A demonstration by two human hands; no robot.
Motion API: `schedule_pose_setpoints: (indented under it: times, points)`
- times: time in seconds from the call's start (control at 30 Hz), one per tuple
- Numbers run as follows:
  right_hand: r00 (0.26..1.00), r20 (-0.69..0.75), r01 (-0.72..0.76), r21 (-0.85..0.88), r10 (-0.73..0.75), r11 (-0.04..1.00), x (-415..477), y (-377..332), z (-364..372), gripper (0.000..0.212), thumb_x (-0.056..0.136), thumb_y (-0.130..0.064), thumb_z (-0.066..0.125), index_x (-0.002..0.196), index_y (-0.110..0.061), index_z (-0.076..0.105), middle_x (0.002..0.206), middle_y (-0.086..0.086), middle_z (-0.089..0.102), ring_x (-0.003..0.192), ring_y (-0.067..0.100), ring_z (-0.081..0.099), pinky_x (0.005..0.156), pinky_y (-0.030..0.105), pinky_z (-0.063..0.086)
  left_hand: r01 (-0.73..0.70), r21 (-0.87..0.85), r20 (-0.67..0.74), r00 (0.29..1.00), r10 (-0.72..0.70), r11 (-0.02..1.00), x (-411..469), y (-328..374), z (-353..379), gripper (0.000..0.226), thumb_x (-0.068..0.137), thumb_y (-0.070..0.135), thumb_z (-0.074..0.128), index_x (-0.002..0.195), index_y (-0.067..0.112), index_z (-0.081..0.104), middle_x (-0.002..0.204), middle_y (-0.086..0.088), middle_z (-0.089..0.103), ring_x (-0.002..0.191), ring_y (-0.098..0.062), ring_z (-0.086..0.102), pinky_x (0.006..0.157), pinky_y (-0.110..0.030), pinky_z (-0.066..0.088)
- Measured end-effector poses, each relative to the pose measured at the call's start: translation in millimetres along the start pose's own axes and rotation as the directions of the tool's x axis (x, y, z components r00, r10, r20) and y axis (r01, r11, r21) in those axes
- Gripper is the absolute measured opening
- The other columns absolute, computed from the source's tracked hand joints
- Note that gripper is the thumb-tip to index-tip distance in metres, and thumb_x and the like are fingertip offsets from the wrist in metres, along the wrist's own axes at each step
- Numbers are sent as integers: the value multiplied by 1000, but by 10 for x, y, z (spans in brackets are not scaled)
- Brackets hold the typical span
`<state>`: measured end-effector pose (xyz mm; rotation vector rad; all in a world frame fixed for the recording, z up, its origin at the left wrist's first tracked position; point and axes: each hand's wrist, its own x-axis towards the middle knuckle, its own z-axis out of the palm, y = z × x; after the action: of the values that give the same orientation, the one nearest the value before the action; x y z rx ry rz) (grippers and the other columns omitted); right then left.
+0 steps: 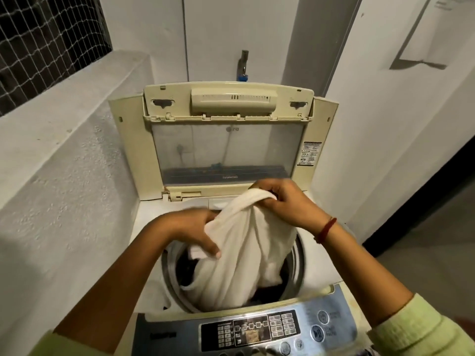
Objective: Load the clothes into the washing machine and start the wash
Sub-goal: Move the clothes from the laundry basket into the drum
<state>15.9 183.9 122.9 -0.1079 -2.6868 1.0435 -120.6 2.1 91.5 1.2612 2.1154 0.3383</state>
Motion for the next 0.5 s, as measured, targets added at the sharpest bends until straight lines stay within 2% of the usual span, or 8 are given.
schedule_pose_setpoints:
  times: [0.07,0.1,0.17,0.23,0.3,0.37,0.4,0.5]
  points:
    - [992,-124,26,21,-23,999,-24,-36,-97,20,83,-2,54,97,-9,66,88,-9,65,83,-3,59,78,22,46,-52,-77,82,995,59,996,148,-184,181,46,70,32,79,110,18,62,111,3,65,102,-15,60,95,-35,48]
    - [976,-217,33,87,-14,996,-35,-58,-165,21,82,-3,51,98,-8,64,88,-10,63,82,-6,57,77,19,45,-128,-218,29,990,137,968,216,-262,284,33,72,27,77,101,14,67,104,2,69,99,-15,63,97,-39,48]
    - [906,-419,40,215,55,976,-52,-67,-320,18,85,-10,46,96,-13,59,87,-12,59,81,-2,54,75,19,44,-184,-587,-134,983,129,789,288,-344,461,18,76,26,74,88,15,67,97,6,73,99,-9,66,99,-39,47]
    - [859,-495,-6,244,130,970,-72,-67,-449,18,90,-20,43,99,-19,58,91,-13,58,86,2,55,79,25,46,-235,-805,-256,966,40,545,356,-394,541,48,60,50,80,88,18,59,109,3,72,108,-11,64,101,-34,44]
    - [898,-402,-90,225,176,970,-96,-79,-470,20,90,-30,41,96,-28,61,94,-12,61,88,4,58,82,29,49,-289,-804,-319,947,34,519,450,-384,575,78,44,62,82,105,23,54,119,5,65,112,-8,61,97,-25,46]
    - [934,-267,-193,179,237,965,-125,-88,-383,23,89,-35,44,90,-26,65,90,-4,65,84,9,60,81,34,50,-264,-784,-260,961,90,562,528,-284,636,95,43,54,86,125,25,47,125,13,56,114,-1,56,91,-19,48]
    - [939,-223,-229,166,263,959,-138,-86,-337,25,87,-37,46,88,-22,67,90,1,67,83,11,60,79,36,50,-252,-765,-227,967,117,593,590,-240,717,92,47,46,88,127,24,47,124,14,57,113,0,57,89,-17,49]
    - [932,-196,-274,171,305,947,-164,-73,-277,27,81,-40,49,82,-21,69,87,6,68,80,13,59,74,35,48,-272,-720,-259,959,116,639,723,-7,1045,47,71,24,80,112,28,59,110,12,65,100,0,62,87,-15,49]
